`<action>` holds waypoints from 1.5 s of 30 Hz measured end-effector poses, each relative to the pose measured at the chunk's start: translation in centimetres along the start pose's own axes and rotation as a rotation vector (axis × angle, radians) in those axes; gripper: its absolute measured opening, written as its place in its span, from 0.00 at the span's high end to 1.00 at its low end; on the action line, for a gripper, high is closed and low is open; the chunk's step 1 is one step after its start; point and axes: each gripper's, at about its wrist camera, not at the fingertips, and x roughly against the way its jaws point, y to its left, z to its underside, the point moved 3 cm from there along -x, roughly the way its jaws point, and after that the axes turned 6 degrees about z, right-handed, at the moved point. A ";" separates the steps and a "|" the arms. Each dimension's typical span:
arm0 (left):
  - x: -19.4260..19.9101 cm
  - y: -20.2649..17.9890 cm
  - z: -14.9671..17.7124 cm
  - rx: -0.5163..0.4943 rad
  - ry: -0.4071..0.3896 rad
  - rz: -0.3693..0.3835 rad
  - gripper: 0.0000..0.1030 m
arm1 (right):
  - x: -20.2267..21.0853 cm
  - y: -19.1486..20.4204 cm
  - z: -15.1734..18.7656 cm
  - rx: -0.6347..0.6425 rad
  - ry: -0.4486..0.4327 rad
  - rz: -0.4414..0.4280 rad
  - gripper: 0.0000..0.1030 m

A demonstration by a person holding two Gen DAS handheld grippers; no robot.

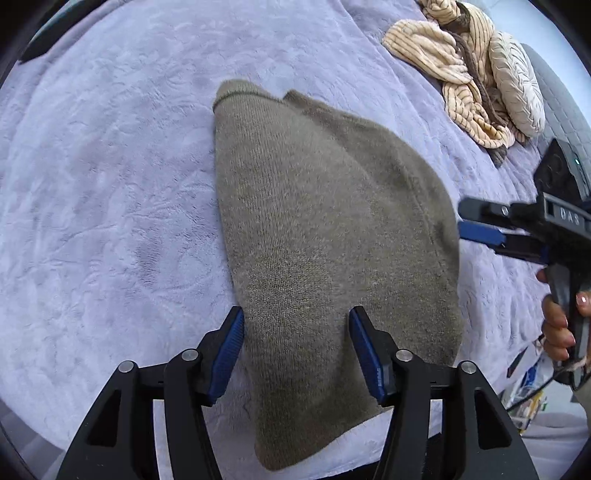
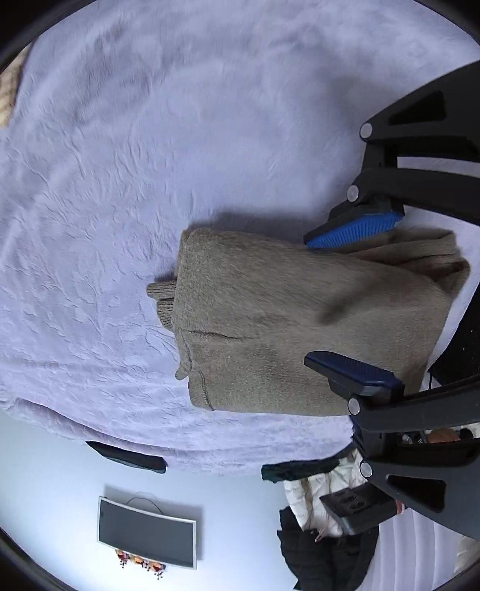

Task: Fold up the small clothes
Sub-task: 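Lift the left gripper off the sweater and pull both grippers back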

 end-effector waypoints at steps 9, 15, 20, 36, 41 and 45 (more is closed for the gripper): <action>1.5 -0.9 -0.1 0.037 -0.034 -0.095 0.10 | 3.1 -0.3 3.9 0.037 -0.064 0.218 0.15; 1.2 -2.1 0.5 0.015 -0.024 -0.166 0.10 | 3.5 0.5 6.0 0.092 -0.106 0.308 0.00; 1.0 -2.0 1.0 0.020 -0.026 -0.222 0.10 | 2.7 1.0 7.1 0.109 -0.068 0.354 0.00; 0.8 3.9 5.8 0.153 -0.036 -0.208 0.02 | -2.4 -3.1 10.0 0.159 0.033 0.534 0.00; 1.5 5.2 6.4 0.156 -0.036 -0.230 0.02 | -1.2 -2.1 12.3 0.131 0.089 0.220 0.00; 0.5 5.0 6.7 0.130 -0.022 -0.242 0.02 | -2.9 -1.8 13.4 0.116 0.121 0.188 0.27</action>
